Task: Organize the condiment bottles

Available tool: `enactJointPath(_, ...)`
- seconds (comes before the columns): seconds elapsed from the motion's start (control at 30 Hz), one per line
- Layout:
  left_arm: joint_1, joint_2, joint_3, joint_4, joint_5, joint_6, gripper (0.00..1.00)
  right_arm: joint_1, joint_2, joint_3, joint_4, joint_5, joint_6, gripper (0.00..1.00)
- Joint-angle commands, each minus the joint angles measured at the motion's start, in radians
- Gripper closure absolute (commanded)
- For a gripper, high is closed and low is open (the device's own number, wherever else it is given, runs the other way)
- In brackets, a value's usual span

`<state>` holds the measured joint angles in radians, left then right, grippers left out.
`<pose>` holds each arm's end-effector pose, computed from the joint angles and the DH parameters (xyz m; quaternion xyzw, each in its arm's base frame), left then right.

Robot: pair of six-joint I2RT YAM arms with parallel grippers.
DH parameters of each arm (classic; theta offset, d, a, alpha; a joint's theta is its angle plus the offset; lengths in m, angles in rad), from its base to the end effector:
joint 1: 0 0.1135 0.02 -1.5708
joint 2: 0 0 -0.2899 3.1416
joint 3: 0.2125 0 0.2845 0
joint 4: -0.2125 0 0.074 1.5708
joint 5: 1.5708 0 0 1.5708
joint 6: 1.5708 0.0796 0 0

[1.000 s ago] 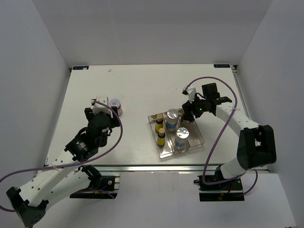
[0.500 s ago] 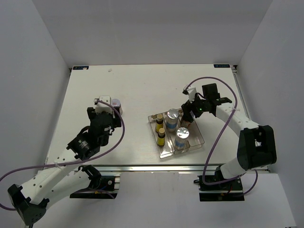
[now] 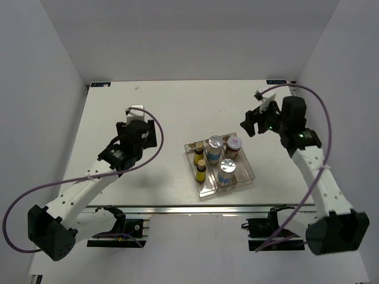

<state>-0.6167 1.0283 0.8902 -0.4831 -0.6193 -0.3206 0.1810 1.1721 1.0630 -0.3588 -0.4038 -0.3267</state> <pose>0.2445 -0.1167 0.3021 -0.0128 0.8584 0.0451 0.5109 0.3109 0.0887 0.3436 -0.3113 0.7813 0.1330 0.5244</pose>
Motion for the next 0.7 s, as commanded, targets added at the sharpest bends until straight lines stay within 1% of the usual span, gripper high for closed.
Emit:
enactJointPath(0.0, 0.121, 0.059, 0.081, -0.046, 0.147, -0.055, 0.1, -0.028, -0.161, 0.002, 0.086, 0.031, 0.142, 0.23)
enactJointPath(0.03, 0.152, 0.102, 0.093, -0.048, 0.206, -0.057, 0.09, -0.031, -0.195, -0.014, 0.102, 0.028, 0.155, 0.23)
enactJointPath(0.07, 0.202, 0.124, 0.105, -0.055, 0.229, -0.063, 0.09, -0.031, -0.221, -0.026, 0.107, 0.002, 0.184, 0.24)
enactJointPath(0.13, 0.259, 0.197, 0.147, -0.061, 0.294, -0.069, 0.08, -0.031, -0.287, -0.032, 0.078, -0.039, 0.205, 0.29)
enactJointPath(0.2, 0.284, 0.246, 0.171, -0.061, 0.325, -0.066, 0.07, -0.031, -0.328, -0.029, 0.052, -0.104, 0.224, 0.5)
enactJointPath(0.23, 0.291, 0.294, 0.19, -0.057, 0.343, -0.058, 0.07, -0.031, -0.341, -0.034, 0.041, -0.125, 0.232, 0.75)
enactJointPath(0.27, 0.293, 0.315, 0.196, -0.042, 0.351, -0.054, 0.07, -0.032, -0.35, -0.043, 0.041, -0.145, 0.239, 0.87)
enactJointPath(0.3, 0.295, 0.338, 0.203, -0.037, 0.358, -0.051, 0.06, -0.031, -0.371, -0.057, 0.044, -0.173, 0.258, 0.96)
enactJointPath(0.33, 0.296, 0.386, 0.226, -0.035, 0.365, -0.049, 0.06, -0.031, -0.38, -0.09, 0.066, -0.185, 0.267, 1.0)
enactJointPath(0.47, 0.296, 0.492, 0.288, -0.043, 0.394, -0.034, 0.04, -0.031, -0.4, -0.126, 0.072, -0.216, 0.276, 1.0)
enactJointPath(0.6, 0.304, 0.608, 0.354, -0.078, 0.351, -0.037, 0.04, -0.031, -0.414, -0.155, 0.081, -0.213, 0.264, 1.0)
enactJointPath(0.67, 0.314, 0.639, 0.381, -0.091, 0.333, -0.04, 0.03, -0.031, -0.414, -0.161, 0.081, -0.219, 0.262, 1.0)
